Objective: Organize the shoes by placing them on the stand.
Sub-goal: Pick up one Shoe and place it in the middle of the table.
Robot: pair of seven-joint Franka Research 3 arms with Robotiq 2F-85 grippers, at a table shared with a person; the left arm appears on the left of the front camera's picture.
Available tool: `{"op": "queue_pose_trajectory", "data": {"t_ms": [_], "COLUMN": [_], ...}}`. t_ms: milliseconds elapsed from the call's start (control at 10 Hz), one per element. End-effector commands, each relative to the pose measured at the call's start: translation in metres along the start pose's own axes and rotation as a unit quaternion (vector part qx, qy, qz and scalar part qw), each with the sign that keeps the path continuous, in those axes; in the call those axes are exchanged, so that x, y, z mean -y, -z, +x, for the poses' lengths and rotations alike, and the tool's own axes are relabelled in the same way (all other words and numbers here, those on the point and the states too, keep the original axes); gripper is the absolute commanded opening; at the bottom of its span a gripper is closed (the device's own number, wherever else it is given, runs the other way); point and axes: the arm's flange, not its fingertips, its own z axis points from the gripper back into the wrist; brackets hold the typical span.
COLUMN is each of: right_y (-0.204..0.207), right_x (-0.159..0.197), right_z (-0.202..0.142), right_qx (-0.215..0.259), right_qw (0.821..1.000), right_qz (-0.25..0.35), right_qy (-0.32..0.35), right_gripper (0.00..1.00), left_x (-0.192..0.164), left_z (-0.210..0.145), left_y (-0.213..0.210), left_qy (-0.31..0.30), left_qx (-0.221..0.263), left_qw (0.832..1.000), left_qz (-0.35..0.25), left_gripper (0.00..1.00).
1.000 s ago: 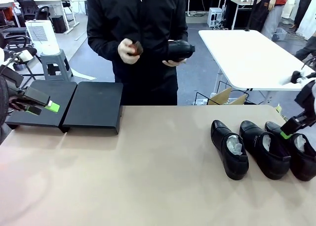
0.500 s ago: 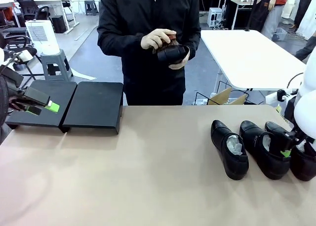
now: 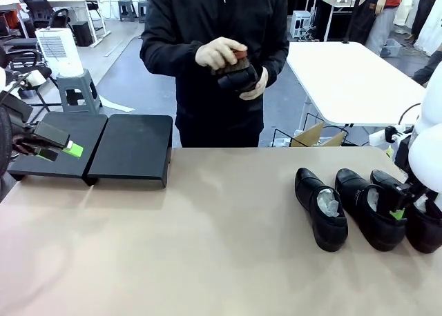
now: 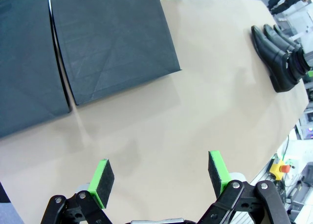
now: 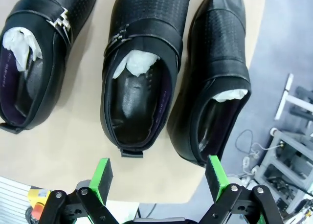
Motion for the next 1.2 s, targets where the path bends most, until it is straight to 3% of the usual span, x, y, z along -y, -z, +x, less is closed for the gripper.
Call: {"op": "queue_pose_trajectory", "data": {"t_ms": [0, 300, 400, 500, 1100], "right_y": [0.001, 0.008, 0.01, 0.012, 0.03], "right_x": [0.009, 0.027, 0.028, 0.027, 0.024], "right_z": [0.028, 0.049, 0.051, 0.052, 0.046], "right_qx": [0.007, 0.007, 0.003, 0.016, -0.002], "right_qw": [0.998, 0.992, 0.99, 0.991, 0.992], "right_qz": [0.047, 0.095, 0.119, 0.105, 0.064], "right_qy": [0.042, 0.081, 0.077, 0.082, 0.112], "right_gripper": [1.0, 1.0, 0.82, 0.63, 0.63], "left_x": [-0.002, -0.002, -0.002, -0.002, -0.002], "left_z": [-0.001, -0.001, -0.001, -0.001, -0.001], "left_y": [0.0, 0.0, 0.0, 0.0, 0.0], "left_qy": [0.009, 0.009, 0.009, 0.009, 0.009], "left_qx": [-0.003, -0.003, -0.003, -0.003, -0.003], "left_qw": [1.0, 1.0, 1.0, 1.0, 1.0], "left_qz": [0.0, 0.0, 0.0, 0.0, 0.0], "left_gripper": [1.0, 1.0, 1.0, 1.0, 1.0]}}
